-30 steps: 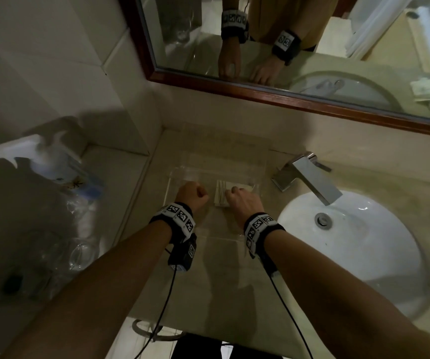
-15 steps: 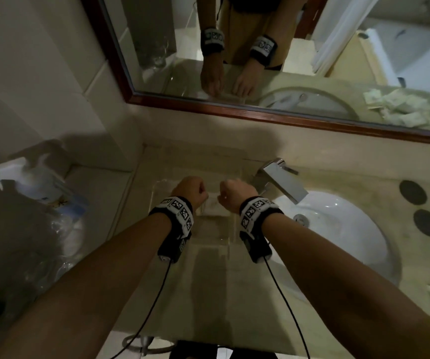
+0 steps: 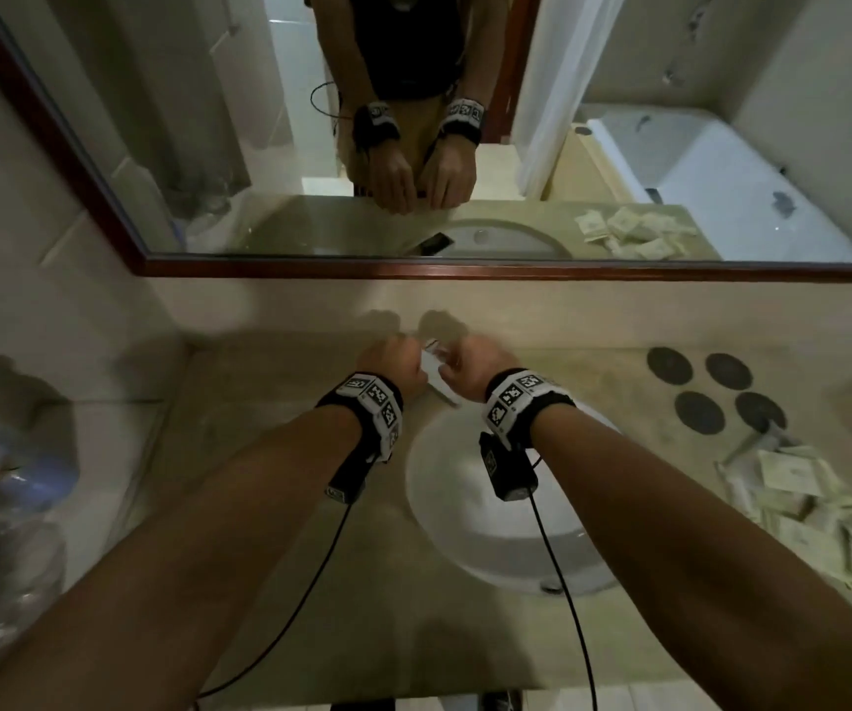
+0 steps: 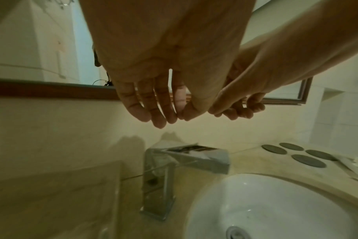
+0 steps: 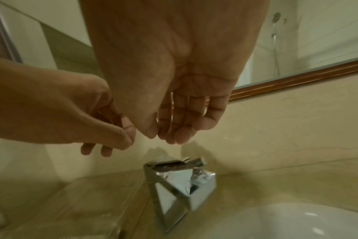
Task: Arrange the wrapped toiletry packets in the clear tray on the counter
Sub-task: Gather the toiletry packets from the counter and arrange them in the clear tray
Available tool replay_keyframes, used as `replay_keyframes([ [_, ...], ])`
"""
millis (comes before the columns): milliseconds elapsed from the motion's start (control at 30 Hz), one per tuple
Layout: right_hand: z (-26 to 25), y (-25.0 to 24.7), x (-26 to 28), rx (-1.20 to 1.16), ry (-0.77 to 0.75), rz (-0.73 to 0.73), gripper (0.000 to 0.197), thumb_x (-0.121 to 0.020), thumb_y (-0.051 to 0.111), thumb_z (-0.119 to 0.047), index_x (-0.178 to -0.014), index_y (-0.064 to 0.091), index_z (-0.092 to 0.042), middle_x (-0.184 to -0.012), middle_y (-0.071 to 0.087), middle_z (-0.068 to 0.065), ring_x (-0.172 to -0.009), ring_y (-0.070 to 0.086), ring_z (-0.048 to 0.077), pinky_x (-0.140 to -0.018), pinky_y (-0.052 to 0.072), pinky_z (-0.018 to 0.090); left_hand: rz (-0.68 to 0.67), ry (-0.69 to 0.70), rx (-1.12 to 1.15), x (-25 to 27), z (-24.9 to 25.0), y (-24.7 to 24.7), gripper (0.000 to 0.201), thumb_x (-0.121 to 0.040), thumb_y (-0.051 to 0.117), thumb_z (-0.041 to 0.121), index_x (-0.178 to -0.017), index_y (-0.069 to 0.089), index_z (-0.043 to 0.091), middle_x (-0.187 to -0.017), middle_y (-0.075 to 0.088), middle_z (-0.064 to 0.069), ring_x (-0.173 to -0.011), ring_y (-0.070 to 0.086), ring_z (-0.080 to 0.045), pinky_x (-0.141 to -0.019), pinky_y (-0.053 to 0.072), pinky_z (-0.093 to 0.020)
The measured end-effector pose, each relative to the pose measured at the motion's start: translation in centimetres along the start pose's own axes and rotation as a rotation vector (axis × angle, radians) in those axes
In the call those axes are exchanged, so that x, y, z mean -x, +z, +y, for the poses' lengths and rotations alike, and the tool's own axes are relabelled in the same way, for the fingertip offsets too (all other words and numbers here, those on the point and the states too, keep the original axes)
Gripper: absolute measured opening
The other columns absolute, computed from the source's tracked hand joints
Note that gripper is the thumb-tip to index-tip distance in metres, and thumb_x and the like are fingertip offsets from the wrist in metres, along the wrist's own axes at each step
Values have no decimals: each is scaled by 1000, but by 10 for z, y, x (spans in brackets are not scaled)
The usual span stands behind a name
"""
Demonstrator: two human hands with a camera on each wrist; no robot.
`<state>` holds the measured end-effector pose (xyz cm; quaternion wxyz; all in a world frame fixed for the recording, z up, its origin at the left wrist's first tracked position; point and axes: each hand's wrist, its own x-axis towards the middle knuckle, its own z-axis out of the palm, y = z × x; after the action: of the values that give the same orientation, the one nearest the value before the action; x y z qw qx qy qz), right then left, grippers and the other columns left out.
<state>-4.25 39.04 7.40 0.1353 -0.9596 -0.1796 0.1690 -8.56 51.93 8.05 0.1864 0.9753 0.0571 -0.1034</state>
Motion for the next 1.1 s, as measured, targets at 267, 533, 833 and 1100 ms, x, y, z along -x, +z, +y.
replay_keyframes([
  [267,138,-39,65,-7,94,-1,32,-89,54,-35,-101,64,-7,-100,67,14,-89,64,32,-75,53,34,-1,130,-14,4,137,36,8,-85,55,12,-78,58,7,-82,60,-11,-82,61,-31,-68,45,-34],
  [533,254,-53,117,-1,223,-57,33,-92,55,-39,-104,62,-9,-106,65,12,-87,60,29,-70,44,31,-132,191,-76,-8,231,82,12,-85,57,18,-78,54,8,-95,66,-17,-88,63,-34,-75,53,-38],
  [833,334,-49,178,-109,410,-61,54,-93,53,-46,-127,49,-5,-128,56,18,-113,55,33,-82,41,34,-297,320,-105,-10,300,125,44,-81,61,46,-111,60,13,-116,62,-10,-107,60,-30,-92,51,-42],
  [1100,392,-30,241,-133,625,-76,61,-92,51,-52,-130,46,-4,-130,54,16,-116,53,33,-93,45,40,-462,475,-180,0,356,175,47,-81,60,51,-100,60,8,-105,61,-6,-94,59,-26,-82,51,-36],
])
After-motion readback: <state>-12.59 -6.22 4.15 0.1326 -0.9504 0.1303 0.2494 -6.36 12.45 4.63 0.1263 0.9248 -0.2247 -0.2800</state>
